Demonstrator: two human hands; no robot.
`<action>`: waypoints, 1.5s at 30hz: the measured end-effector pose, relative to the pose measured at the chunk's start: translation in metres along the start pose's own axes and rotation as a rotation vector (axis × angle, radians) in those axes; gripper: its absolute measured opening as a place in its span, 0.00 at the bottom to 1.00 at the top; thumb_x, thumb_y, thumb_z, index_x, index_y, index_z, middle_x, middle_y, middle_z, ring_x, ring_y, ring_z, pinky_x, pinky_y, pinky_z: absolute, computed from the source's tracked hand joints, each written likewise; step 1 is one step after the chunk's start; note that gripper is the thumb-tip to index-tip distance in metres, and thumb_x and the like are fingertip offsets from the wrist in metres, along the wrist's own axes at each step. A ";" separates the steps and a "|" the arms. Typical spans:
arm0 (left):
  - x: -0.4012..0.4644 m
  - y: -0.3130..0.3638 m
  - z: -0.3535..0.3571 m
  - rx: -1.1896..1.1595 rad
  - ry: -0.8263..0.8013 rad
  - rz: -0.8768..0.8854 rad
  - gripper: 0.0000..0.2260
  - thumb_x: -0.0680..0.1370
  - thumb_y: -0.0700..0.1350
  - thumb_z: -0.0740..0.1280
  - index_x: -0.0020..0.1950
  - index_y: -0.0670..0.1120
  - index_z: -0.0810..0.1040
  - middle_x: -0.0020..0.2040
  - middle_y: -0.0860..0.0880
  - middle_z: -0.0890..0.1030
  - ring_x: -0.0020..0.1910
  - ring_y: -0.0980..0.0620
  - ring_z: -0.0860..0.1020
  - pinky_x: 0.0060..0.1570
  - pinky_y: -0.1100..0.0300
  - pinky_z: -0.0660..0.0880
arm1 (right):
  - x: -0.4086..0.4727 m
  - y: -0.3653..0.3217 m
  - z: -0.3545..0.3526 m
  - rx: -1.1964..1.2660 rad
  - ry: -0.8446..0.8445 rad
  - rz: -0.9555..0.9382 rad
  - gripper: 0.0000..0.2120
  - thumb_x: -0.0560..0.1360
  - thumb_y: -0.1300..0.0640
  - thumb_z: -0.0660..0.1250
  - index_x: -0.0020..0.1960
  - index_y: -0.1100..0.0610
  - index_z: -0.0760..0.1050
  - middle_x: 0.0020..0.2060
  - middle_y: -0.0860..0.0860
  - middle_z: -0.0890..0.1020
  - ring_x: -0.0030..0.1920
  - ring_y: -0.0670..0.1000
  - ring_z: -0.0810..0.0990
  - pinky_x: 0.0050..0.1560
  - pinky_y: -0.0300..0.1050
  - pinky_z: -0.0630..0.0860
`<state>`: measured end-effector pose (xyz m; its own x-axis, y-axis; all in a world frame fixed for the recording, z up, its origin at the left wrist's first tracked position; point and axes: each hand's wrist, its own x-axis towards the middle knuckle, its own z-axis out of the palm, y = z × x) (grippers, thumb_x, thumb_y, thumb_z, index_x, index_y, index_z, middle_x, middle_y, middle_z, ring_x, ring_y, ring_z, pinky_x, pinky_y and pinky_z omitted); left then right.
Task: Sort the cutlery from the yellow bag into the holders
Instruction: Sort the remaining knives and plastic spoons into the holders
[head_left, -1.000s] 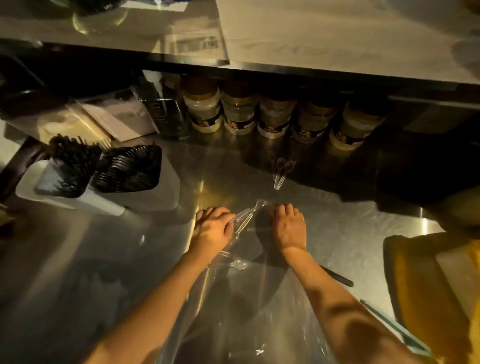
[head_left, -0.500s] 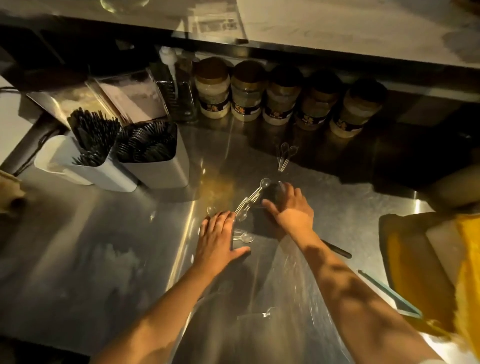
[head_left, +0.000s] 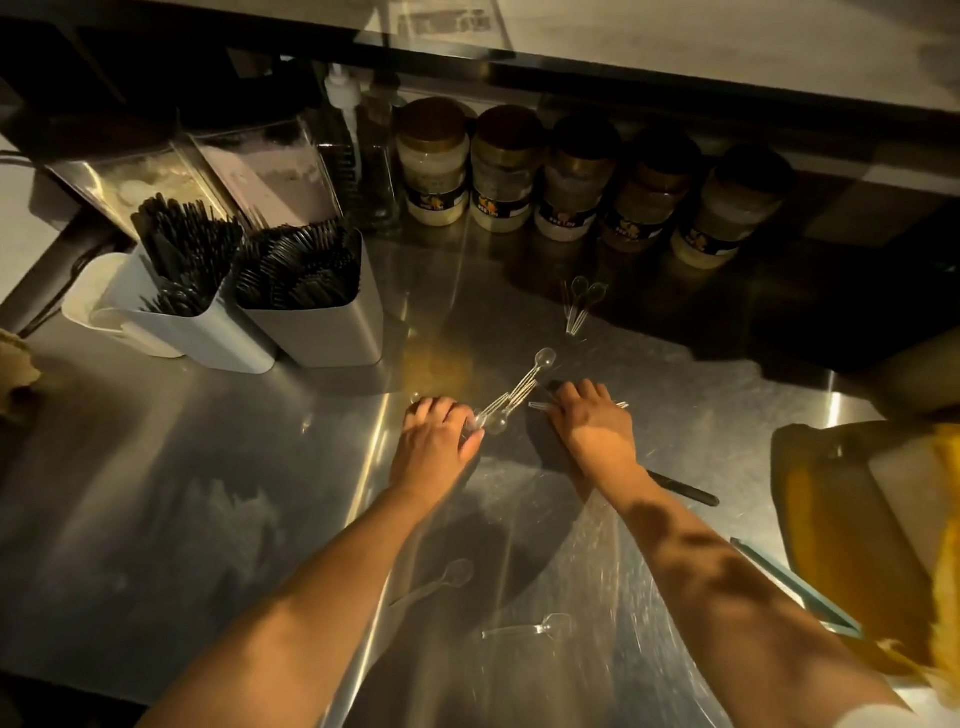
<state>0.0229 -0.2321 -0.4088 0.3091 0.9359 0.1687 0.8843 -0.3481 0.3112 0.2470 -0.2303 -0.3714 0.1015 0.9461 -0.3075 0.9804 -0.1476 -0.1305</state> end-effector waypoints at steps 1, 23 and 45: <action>0.001 0.000 0.001 0.021 0.015 0.019 0.07 0.74 0.50 0.73 0.47 0.49 0.80 0.46 0.49 0.80 0.48 0.45 0.77 0.52 0.49 0.73 | 0.000 0.000 0.000 0.001 -0.002 0.011 0.19 0.84 0.45 0.54 0.68 0.56 0.70 0.62 0.55 0.75 0.65 0.57 0.72 0.53 0.51 0.74; 0.055 0.015 -0.061 -0.918 -0.195 -0.484 0.10 0.85 0.47 0.58 0.46 0.46 0.70 0.32 0.51 0.75 0.30 0.54 0.70 0.30 0.60 0.67 | 0.007 -0.047 -0.057 1.318 0.091 0.512 0.17 0.82 0.42 0.61 0.56 0.55 0.77 0.39 0.55 0.81 0.36 0.52 0.79 0.35 0.45 0.76; 0.035 -0.114 -0.287 -1.869 0.343 -0.556 0.19 0.84 0.51 0.57 0.34 0.50 0.62 0.24 0.53 0.59 0.20 0.57 0.55 0.22 0.60 0.48 | -0.036 -0.328 -0.155 1.965 -0.384 0.041 0.17 0.84 0.50 0.57 0.38 0.52 0.72 0.23 0.46 0.61 0.22 0.44 0.56 0.25 0.39 0.49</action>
<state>-0.1678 -0.1745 -0.1700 -0.0941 0.9740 -0.2062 -0.6322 0.1016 0.7681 -0.0520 -0.1710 -0.1711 -0.1817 0.8744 -0.4500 -0.5379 -0.4714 -0.6989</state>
